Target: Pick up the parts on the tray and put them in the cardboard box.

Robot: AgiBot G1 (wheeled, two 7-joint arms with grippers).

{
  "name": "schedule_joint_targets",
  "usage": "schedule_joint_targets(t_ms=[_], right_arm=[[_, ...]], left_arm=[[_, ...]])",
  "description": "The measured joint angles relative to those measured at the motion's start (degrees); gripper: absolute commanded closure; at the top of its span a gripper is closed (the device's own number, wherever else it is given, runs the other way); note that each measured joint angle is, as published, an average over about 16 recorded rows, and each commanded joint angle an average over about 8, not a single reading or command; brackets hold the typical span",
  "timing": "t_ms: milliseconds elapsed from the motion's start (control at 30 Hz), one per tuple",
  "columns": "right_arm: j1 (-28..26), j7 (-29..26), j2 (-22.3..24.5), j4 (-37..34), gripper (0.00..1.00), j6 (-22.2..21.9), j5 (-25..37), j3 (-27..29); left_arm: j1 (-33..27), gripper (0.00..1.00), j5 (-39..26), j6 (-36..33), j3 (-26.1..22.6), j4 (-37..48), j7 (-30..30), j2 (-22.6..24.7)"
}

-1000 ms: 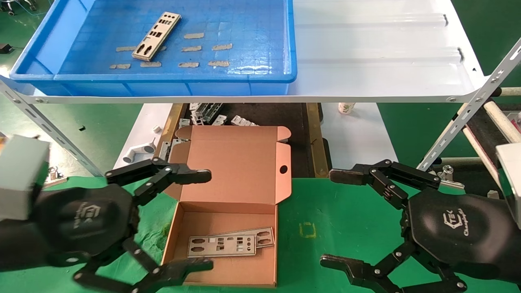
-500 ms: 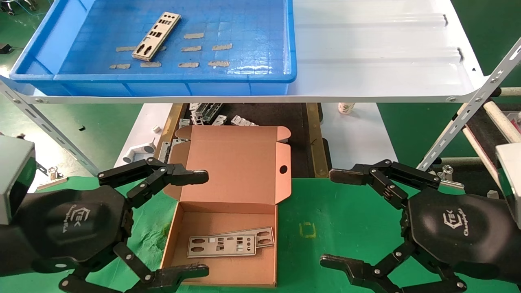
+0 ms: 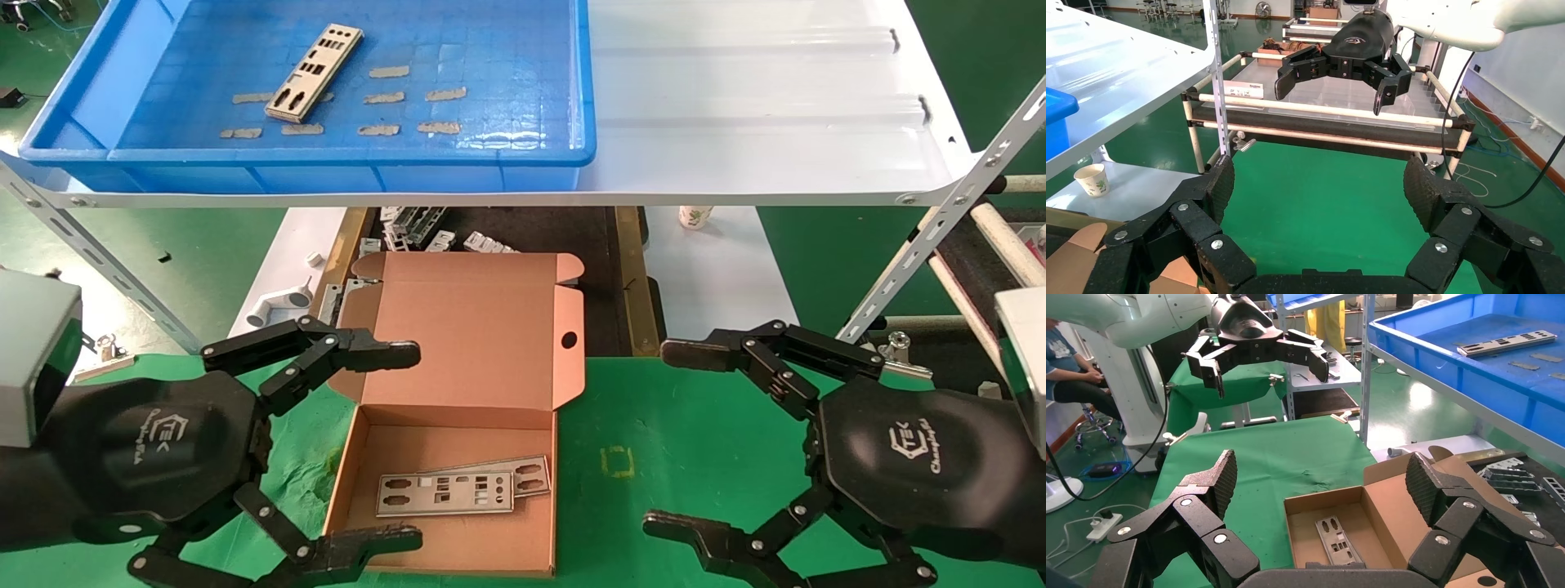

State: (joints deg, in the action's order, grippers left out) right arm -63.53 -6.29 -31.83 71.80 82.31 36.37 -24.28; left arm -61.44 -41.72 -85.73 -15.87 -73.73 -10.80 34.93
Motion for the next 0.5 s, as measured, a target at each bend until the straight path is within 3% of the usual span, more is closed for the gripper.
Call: schedule_joint_targets(t_ms=[500], right_arm=[[0.0,0.0,0.0,0.0,0.00,0.0,0.0,0.0]], left_arm=[[-0.1,0.00,-0.1,0.1,-0.2,0.2,0.1,0.1]])
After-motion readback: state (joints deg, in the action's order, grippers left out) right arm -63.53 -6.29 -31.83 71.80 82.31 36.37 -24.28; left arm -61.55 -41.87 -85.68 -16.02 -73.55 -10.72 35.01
